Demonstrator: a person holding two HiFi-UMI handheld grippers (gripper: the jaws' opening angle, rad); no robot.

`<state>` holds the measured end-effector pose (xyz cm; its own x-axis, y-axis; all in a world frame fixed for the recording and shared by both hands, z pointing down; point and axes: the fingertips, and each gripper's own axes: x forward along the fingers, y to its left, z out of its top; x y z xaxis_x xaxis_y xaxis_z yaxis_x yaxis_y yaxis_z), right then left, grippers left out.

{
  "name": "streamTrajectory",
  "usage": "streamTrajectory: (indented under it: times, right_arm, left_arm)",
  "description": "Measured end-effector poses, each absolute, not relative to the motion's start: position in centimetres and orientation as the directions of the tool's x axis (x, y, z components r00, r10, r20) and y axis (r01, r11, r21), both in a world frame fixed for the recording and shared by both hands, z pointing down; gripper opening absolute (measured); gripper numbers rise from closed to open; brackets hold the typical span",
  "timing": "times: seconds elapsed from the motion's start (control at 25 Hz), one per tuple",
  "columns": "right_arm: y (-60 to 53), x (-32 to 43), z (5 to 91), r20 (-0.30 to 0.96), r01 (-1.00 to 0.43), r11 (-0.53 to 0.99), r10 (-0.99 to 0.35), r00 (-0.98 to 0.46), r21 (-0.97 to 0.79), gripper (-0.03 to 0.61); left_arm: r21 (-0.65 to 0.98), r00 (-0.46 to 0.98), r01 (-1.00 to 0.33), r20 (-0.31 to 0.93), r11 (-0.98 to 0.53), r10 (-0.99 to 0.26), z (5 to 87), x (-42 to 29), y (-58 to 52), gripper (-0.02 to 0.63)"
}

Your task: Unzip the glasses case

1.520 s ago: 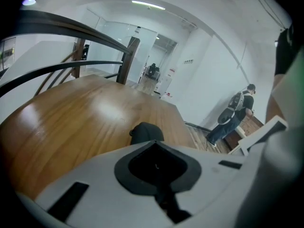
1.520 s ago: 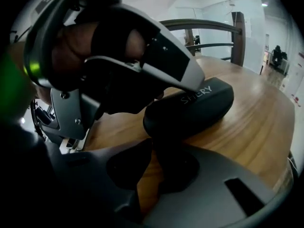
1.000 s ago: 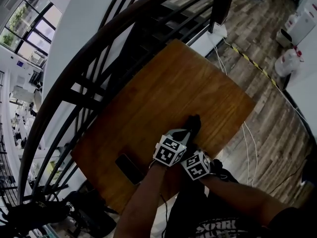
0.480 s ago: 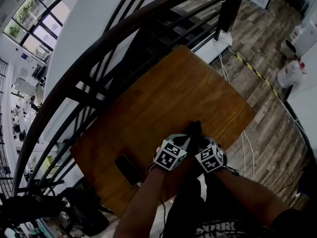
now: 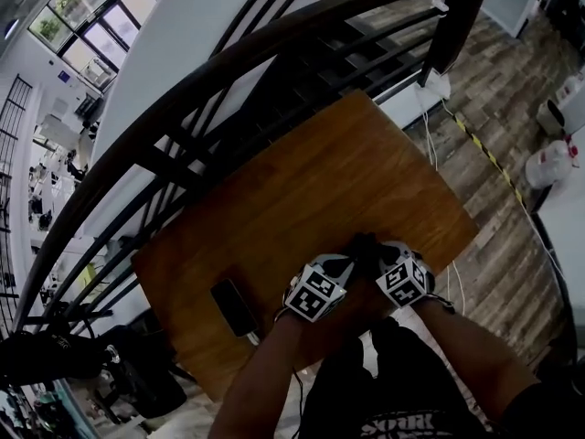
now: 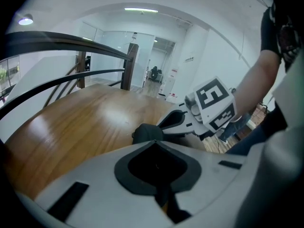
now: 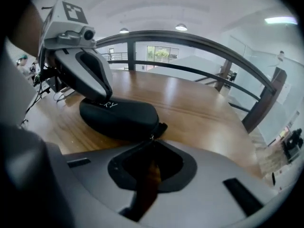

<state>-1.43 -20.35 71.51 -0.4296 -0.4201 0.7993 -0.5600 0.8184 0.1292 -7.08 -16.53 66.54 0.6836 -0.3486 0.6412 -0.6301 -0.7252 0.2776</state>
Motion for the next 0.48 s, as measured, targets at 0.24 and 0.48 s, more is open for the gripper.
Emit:
streamTrajectory:
  times: [0.24, 0.48]
  right_arm:
    - [-20.2, -1.4, 71.4, 0.783, -0.526, 0.846, -0.387, -0.487, 0.09, 0.008]
    - [-19.3, -0.5, 66.1, 0.728, -0.544, 0.838, -0.402, -0.555, 0.048, 0.009]
  left_arm:
    - [0.244, 0.675, -0.644, 0.627, -0.725, -0.388, 66.8, -7.3, -16.7, 0.005]
    - [0.197, 0.618, -0.781, 0.389, -0.593, -0.684, 60.6, -10.2, -17.5, 0.005]
